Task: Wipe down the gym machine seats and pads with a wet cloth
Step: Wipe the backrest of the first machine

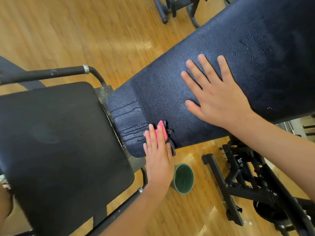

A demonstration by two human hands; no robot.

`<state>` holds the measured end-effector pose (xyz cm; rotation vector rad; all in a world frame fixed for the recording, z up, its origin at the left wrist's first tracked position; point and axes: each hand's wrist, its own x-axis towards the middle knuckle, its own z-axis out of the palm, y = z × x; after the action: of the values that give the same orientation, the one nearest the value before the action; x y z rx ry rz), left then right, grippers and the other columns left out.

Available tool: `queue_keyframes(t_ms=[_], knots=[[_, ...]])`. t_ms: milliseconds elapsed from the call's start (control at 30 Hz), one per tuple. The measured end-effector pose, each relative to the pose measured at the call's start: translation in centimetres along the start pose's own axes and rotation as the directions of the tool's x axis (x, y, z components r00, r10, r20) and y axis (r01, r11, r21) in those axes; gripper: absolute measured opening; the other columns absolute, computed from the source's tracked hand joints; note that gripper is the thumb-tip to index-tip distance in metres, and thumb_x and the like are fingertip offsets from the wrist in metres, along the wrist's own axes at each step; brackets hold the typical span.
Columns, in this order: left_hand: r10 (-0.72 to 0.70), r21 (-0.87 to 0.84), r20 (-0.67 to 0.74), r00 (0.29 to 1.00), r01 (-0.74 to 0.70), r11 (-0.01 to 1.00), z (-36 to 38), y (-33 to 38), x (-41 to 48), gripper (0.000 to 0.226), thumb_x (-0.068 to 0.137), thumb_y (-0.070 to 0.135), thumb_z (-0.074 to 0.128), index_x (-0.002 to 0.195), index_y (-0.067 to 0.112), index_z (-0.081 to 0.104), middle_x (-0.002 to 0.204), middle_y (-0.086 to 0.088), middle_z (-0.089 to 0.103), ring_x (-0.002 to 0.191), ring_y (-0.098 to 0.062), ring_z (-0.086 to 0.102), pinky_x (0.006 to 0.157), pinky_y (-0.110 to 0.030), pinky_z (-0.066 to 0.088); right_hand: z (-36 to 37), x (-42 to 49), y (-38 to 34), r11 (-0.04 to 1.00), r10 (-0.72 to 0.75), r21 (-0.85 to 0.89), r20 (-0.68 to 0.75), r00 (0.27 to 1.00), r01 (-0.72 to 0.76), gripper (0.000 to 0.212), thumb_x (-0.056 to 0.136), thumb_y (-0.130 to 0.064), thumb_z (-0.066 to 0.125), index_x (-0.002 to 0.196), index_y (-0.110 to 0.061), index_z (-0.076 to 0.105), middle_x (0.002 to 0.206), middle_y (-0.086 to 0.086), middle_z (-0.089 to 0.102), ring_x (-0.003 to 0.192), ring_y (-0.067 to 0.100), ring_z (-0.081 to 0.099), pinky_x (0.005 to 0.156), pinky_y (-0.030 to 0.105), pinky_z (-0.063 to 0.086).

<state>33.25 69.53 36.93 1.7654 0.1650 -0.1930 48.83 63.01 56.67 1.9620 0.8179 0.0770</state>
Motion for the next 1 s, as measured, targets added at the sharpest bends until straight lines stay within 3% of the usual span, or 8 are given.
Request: queue_keyframes(t_ms=[333, 533, 667, 867, 1000], knots=[[0.178, -0.010, 0.048, 0.983, -0.178, 0.984, -2.1, -2.4, 3.3, 0.057, 0.108, 0.037, 0.021, 0.159, 0.040, -0.005, 0.166, 0.016, -0.026, 0.153, -0.010, -0.023, 0.125, -0.044, -0.006, 0.1, 0.3, -0.1, 1.000, 0.010, 0.010, -0.018, 1.000, -0.010, 0.074, 0.103, -0.053, 0.027, 0.164, -0.010, 0.021, 0.172, 0.017, 0.011, 0.158, 0.041, 0.008, 0.124, 0.066, 0.003], [0.050, -0.115, -0.208, 0.977, -0.075, 0.991, -6.9, -0.7, 13.6, 0.055, 0.111, 0.026, 0.026, 0.163, 0.022, 0.006, 0.170, -0.006, -0.010, 0.157, -0.028, -0.010, 0.122, -0.056, 0.004, 0.1, 0.3, -0.1, 1.000, 0.013, 0.006, -0.014, 1.000, -0.013, 0.074, 0.104, -0.054, 0.027, 0.164, -0.011, 0.020, 0.172, 0.017, 0.011, 0.158, 0.041, 0.008, 0.124, 0.065, 0.004], [0.086, -0.069, -0.228, 0.970, -0.104, 0.992, -9.1, -0.7, 18.3, 0.055, 0.111, 0.031, 0.025, 0.163, 0.023, 0.006, 0.171, -0.005, -0.006, 0.157, -0.029, -0.007, 0.122, -0.060, 0.005, 0.0, 0.3, -0.1, 1.000, 0.014, 0.009, -0.007, 1.000, -0.014, 0.074, 0.104, -0.053, 0.026, 0.164, -0.011, 0.019, 0.172, 0.017, 0.011, 0.158, 0.041, 0.008, 0.124, 0.065, 0.005], [0.031, -0.144, -0.209, 0.977, -0.063, 0.988, -5.5, 0.2, 11.1, 0.058, 0.110, 0.034, 0.025, 0.164, 0.029, 0.004, 0.171, 0.001, -0.008, 0.157, -0.026, -0.010, 0.122, -0.057, 0.006, 0.0, 0.3, -0.2, 1.000, 0.013, 0.017, -0.005, 1.000, -0.013, 0.074, 0.104, -0.054, 0.026, 0.164, -0.011, 0.017, 0.172, 0.017, 0.009, 0.158, 0.041, 0.006, 0.125, 0.065, 0.003], [0.032, -0.130, -0.101, 0.994, -0.045, 0.990, -3.3, -0.4, 6.0, 0.059, 0.109, 0.032, 0.025, 0.161, 0.039, -0.001, 0.169, 0.008, -0.015, 0.152, -0.012, -0.019, 0.122, -0.048, -0.002, 0.1, 0.3, -0.2, 1.000, 0.013, 0.010, 0.000, 1.000, -0.013, 0.075, 0.104, -0.054, 0.026, 0.165, -0.011, 0.016, 0.172, 0.017, 0.008, 0.158, 0.041, 0.006, 0.125, 0.065, 0.004]])
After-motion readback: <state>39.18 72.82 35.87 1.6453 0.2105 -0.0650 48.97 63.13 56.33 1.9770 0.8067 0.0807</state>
